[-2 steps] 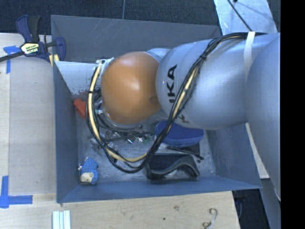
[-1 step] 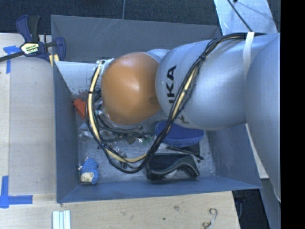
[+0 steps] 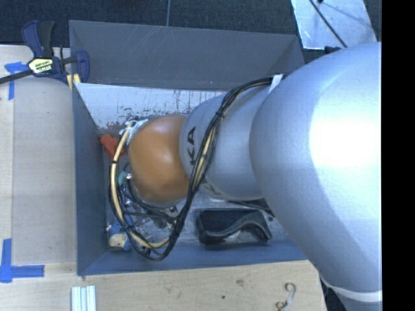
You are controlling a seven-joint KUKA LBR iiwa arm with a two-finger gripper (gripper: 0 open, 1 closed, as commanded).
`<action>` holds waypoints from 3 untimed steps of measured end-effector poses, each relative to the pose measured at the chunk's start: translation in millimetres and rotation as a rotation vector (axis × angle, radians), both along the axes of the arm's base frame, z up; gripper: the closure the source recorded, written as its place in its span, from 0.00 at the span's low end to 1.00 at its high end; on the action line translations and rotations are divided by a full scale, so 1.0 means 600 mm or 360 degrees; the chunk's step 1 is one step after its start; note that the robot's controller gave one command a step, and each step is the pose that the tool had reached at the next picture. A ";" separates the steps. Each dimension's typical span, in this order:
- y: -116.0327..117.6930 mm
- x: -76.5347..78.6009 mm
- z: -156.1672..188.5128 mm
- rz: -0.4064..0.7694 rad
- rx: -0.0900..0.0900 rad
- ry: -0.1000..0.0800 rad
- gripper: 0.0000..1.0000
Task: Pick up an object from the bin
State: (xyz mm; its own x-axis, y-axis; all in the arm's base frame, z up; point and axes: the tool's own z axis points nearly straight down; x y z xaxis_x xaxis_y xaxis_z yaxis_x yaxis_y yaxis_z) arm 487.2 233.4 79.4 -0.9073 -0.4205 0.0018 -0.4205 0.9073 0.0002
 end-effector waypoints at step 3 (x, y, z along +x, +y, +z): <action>-0.031 0.028 0.141 0.0298 0.0003 -0.0007 0.00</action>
Offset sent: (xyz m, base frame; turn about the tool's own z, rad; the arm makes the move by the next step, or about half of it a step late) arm 0.0000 0.0000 0.0000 0.0000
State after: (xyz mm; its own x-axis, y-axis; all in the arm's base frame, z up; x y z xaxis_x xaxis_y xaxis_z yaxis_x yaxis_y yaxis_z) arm 504.0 215.0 164.2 -0.8130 -0.5822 -0.0033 -0.5822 0.8130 -0.0002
